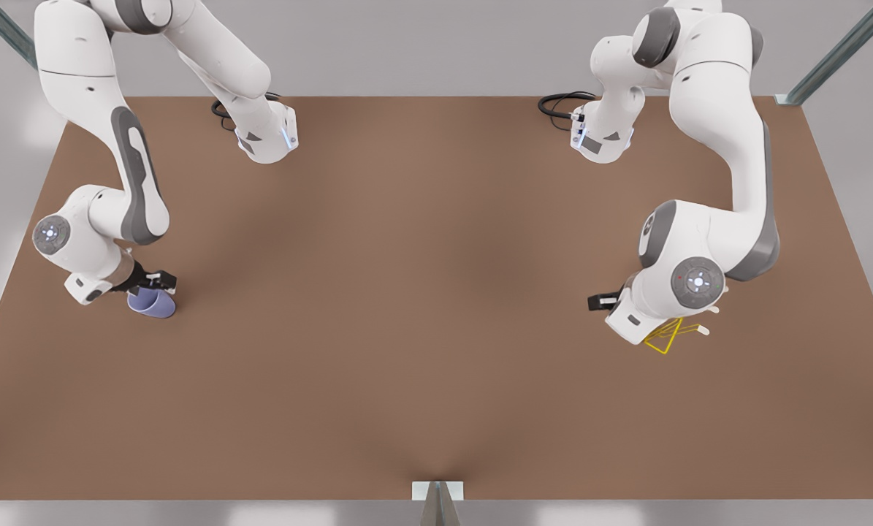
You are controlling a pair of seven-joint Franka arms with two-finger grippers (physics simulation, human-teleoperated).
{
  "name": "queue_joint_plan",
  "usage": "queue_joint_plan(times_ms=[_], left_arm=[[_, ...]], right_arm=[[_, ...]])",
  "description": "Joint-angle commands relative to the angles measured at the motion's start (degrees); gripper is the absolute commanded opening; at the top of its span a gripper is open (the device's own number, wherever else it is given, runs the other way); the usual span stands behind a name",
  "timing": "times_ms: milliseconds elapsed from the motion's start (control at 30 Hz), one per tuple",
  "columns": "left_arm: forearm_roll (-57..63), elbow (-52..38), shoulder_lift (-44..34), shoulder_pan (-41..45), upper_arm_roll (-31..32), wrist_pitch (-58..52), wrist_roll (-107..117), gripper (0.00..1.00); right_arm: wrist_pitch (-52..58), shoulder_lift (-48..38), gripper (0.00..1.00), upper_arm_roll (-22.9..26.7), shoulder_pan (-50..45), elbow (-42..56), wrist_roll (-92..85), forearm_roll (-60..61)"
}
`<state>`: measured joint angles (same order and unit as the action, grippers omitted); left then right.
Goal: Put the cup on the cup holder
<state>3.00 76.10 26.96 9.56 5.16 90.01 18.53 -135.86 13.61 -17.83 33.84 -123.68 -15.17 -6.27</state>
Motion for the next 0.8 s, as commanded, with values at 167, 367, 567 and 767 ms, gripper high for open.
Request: queue_joint_plan(times_ms=[167,367,567,767], left_arm=[[0.43,0.02,0.38,0.02,-0.06,0.60,0.19,1.00],[0.60,0.02,0.82,-0.24,-0.06,0.78,-0.07,1.00],[0.78,-0.07,1.26,-0.24,-0.06,1.04,-0.07,1.00],[0.87,-0.07,1.26,-0.24,-0.06,1.04,-0.07,1.00]], right_arm=[[-5.82,-1.04,1.00,-0.01,2.19,-3.94,-4.08,0.11],[-6.96,-0.07,1.00,-0.01,2.54,-3.94,-4.08,0.11],[-7.14,0.89,1.00,-0.01,4.39,-3.33,-6.18,0.11],[-8.81,1.77,1.00,-0.01,4.56,-3.68,-6.18,0.11]])
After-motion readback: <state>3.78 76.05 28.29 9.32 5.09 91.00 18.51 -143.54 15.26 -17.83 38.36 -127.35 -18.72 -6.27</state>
